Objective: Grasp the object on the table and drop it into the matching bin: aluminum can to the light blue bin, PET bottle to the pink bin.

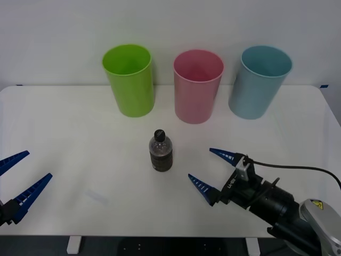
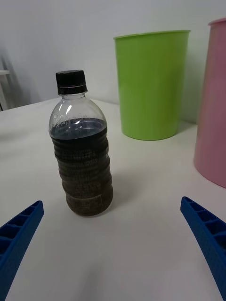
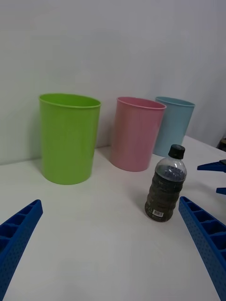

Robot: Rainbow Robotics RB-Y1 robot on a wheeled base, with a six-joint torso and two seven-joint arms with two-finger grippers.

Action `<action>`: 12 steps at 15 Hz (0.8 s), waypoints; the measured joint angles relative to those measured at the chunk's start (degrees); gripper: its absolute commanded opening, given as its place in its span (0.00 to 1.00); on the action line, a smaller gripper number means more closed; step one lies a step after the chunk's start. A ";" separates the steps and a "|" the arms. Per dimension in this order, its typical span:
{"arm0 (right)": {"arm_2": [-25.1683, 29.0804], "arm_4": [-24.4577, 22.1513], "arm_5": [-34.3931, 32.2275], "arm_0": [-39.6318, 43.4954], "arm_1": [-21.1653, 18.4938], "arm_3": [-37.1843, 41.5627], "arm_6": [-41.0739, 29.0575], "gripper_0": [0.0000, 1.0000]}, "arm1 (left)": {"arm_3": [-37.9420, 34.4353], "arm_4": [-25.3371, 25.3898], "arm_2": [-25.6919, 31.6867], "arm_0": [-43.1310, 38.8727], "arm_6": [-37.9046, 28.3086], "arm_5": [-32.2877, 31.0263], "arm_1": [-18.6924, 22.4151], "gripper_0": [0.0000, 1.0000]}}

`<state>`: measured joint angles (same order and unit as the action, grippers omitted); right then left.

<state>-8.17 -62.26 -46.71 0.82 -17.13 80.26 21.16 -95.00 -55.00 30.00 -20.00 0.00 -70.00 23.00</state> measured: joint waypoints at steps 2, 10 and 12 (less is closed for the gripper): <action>-1.91 -1.41 3.27 -0.76 1.94 -0.02 0.13 1.00 | 0.00 0.00 0.00 0.00 0.00 0.00 0.00 1.00; -7.39 -2.47 8.12 -8.70 5.49 -7.60 1.17 1.00 | 0.00 0.00 0.00 0.00 0.00 0.00 0.00 1.00; -7.39 -3.63 8.93 -10.38 7.11 -9.31 1.53 1.00 | 0.00 0.00 0.00 0.00 0.00 0.00 0.00 1.00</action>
<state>-15.56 -65.89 -37.78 -9.56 -10.02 70.95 22.69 -95.00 -55.00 30.00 -20.00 0.00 -70.00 23.00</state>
